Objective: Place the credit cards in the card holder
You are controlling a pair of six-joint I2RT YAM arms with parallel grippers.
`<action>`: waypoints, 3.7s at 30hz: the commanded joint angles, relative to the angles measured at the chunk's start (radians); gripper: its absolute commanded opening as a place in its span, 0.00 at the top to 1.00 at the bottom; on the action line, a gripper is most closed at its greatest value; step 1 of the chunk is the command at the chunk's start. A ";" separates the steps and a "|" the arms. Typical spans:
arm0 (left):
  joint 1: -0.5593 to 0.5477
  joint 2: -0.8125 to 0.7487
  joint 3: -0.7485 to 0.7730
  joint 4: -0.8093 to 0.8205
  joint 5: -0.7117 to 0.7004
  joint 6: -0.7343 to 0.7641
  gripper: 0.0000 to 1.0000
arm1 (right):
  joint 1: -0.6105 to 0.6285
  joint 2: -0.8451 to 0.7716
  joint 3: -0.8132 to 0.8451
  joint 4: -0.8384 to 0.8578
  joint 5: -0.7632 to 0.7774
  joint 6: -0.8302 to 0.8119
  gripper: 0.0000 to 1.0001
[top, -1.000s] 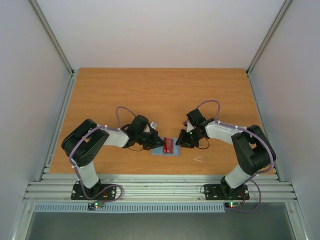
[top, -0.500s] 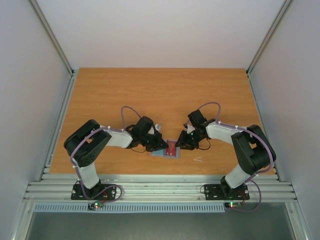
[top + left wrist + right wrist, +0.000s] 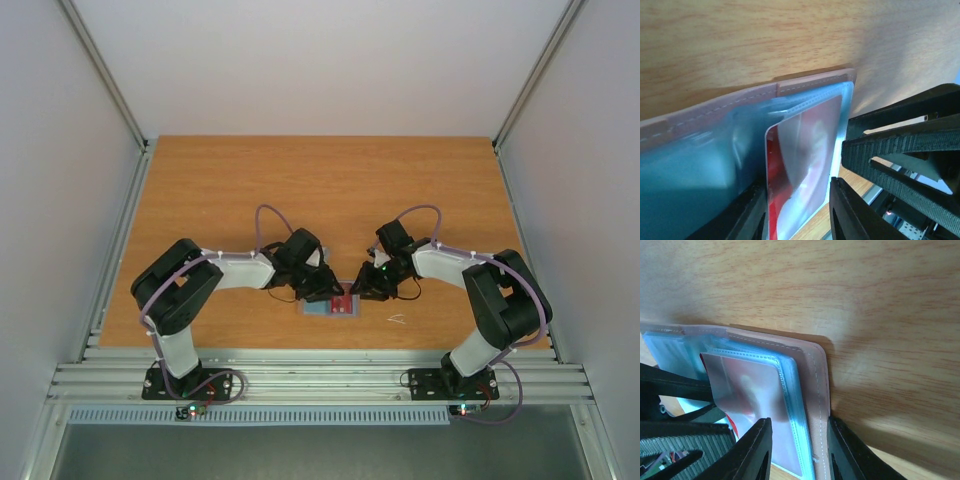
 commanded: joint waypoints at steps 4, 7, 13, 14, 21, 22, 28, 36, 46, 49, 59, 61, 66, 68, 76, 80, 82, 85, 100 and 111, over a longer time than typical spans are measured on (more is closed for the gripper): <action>-0.022 0.010 0.143 -0.340 -0.079 0.120 0.52 | 0.008 0.011 -0.026 -0.011 -0.026 0.009 0.67; -0.022 0.016 0.191 -0.420 -0.082 0.140 0.44 | 0.008 0.009 -0.024 -0.002 -0.030 0.014 0.67; -0.023 -0.013 0.280 -0.591 -0.135 0.216 0.14 | 0.007 0.004 -0.015 0.006 -0.021 0.033 0.66; -0.024 -0.019 0.294 -0.618 -0.146 0.228 0.07 | 0.007 0.004 -0.010 0.007 -0.021 0.036 0.66; -0.023 -0.074 0.357 -0.782 -0.222 0.279 0.01 | 0.007 0.012 0.006 0.021 -0.017 0.053 0.66; -0.022 -0.090 0.364 -0.805 -0.244 0.285 0.01 | 0.007 0.014 0.009 0.022 -0.019 0.054 0.66; -0.022 -0.190 0.368 -0.928 -0.444 0.351 0.01 | 0.007 0.016 0.041 0.000 -0.021 0.052 0.66; -0.038 -0.163 0.322 -0.944 -0.632 0.349 0.11 | 0.007 0.009 0.046 -0.022 -0.018 0.052 0.66; -0.062 -0.050 0.329 -0.886 -0.646 0.314 0.32 | 0.007 0.005 0.051 -0.052 -0.006 0.046 0.66; -0.063 -0.035 0.312 -0.874 -0.641 0.303 0.39 | 0.007 -0.003 0.057 -0.072 0.003 0.037 0.66; -0.062 -0.026 0.233 -0.791 -0.623 0.312 0.81 | 0.004 -0.032 0.031 -0.062 -0.037 -0.054 0.61; -0.063 -0.026 0.231 -0.782 -0.624 0.320 0.85 | 0.003 -0.043 -0.001 -0.036 -0.061 -0.058 0.56; -0.062 -0.024 0.235 -0.774 -0.621 0.335 0.92 | 0.001 -0.021 -0.044 0.010 -0.085 -0.050 0.51; -0.062 -0.018 0.238 -0.765 -0.611 0.342 0.93 | 0.001 0.004 -0.048 0.042 -0.100 -0.049 0.50; -0.063 0.019 0.251 -0.715 -0.526 0.380 0.97 | 0.001 0.031 -0.064 0.167 -0.217 -0.024 0.52; -0.063 0.027 0.255 -0.721 -0.522 0.388 0.97 | 0.001 -0.037 -0.064 0.154 -0.242 -0.020 0.54; -0.063 0.031 0.256 -0.724 -0.522 0.391 0.97 | 0.001 -0.065 -0.062 0.152 -0.260 -0.011 0.55; -0.062 0.040 0.266 -0.739 -0.526 0.394 0.97 | 0.001 -0.095 -0.058 0.139 -0.285 -0.002 0.56; -0.063 0.058 0.309 -0.729 -0.457 0.404 0.98 | 0.022 -0.089 -0.025 0.205 -0.407 0.077 0.58; -0.062 0.055 0.330 -0.658 -0.309 0.377 0.98 | 0.035 -0.041 -0.009 0.265 -0.419 0.115 0.58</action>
